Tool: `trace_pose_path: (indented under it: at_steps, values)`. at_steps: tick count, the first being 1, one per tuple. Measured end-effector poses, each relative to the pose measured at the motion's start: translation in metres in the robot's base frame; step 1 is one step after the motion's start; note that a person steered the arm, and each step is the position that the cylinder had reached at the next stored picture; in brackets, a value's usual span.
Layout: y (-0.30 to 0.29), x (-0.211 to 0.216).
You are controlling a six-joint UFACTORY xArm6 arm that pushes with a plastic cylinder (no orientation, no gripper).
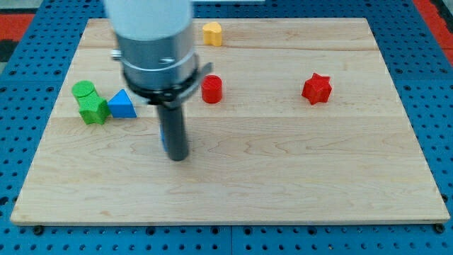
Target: Put the blue cube to the left of the red circle
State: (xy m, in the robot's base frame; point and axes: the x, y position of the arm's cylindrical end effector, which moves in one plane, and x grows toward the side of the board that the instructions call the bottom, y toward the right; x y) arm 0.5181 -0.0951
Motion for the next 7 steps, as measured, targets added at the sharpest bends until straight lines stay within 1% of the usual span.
trace_pose_path:
  at_steps: [1, 2, 3, 4, 6, 7]
  values:
    - [-0.023, -0.001]
    - [0.013, -0.002]
    - [0.017, -0.026]
    - [0.005, -0.044]
    - [-0.04, -0.069]
    - [-0.026, -0.083]
